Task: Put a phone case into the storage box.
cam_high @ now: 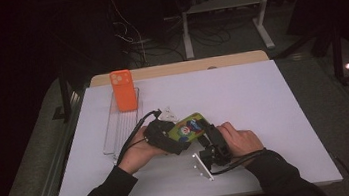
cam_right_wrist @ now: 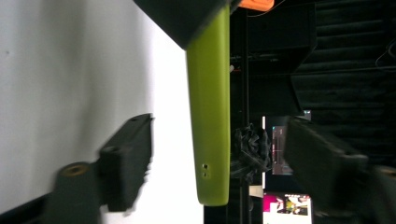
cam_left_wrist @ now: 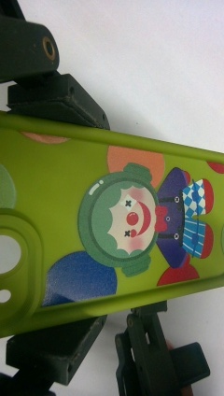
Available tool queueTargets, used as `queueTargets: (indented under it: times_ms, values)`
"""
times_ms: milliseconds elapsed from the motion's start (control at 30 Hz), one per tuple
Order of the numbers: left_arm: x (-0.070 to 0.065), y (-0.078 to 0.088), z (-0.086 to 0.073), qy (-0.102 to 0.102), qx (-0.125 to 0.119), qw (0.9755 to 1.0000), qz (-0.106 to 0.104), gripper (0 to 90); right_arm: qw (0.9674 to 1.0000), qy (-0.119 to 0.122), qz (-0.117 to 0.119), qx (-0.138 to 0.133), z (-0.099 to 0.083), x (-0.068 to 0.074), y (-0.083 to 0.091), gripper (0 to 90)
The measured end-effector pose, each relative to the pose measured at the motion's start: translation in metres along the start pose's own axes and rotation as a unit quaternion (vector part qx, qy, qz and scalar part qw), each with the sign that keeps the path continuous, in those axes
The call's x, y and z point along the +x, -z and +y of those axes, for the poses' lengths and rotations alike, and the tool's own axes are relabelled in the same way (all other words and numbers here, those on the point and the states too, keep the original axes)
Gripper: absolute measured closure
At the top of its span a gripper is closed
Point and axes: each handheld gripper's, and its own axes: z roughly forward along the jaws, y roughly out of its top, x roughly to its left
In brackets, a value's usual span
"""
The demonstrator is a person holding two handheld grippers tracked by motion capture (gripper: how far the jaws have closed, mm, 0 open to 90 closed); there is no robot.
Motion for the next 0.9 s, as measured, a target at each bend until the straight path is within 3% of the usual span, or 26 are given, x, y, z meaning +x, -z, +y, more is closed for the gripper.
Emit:
queueTargets:
  times_ms: [233,300,400,500,667,767,900]
  values:
    - [-0.0005,-0.0002,0.0002,-0.002,0.002,1.0000,0.000,15.8,1.0000,0.007,0.003,0.006,0.0025,0.0031,0.0007,50.7]
    - [-0.0029,-0.0019,0.0002,0.011,-0.010,0.9999,-0.002,15.8,0.9999,0.009,0.003,0.006,0.0030,0.0031,0.0012,57.4]
    - [-0.0021,-0.0011,0.0006,0.001,-0.002,1.0000,-0.002,15.8,0.9999,0.013,0.000,0.004,0.0036,0.0019,0.0024,66.9]
    - [-0.0017,-0.0004,0.0007,0.004,-0.007,1.0000,-0.005,15.7,0.9998,0.019,-0.001,0.005,0.0040,0.0018,0.0033,73.5]
    - [-0.0026,-0.0017,0.0003,0.006,-0.012,0.9999,-0.005,15.2,0.9996,0.026,-0.003,0.010,0.0053,0.0042,0.0038,75.3]
    - [-0.0030,0.0000,-0.0004,-0.006,-0.013,0.9999,0.000,14.2,0.9996,0.027,-0.007,0.010,0.0054,0.0049,0.0047,75.5]
    - [-0.0036,0.0020,-0.0005,-0.017,-0.008,0.9998,-0.007,5.3,0.9997,0.020,-0.011,0.013,0.0033,0.0028,0.0052,75.6]
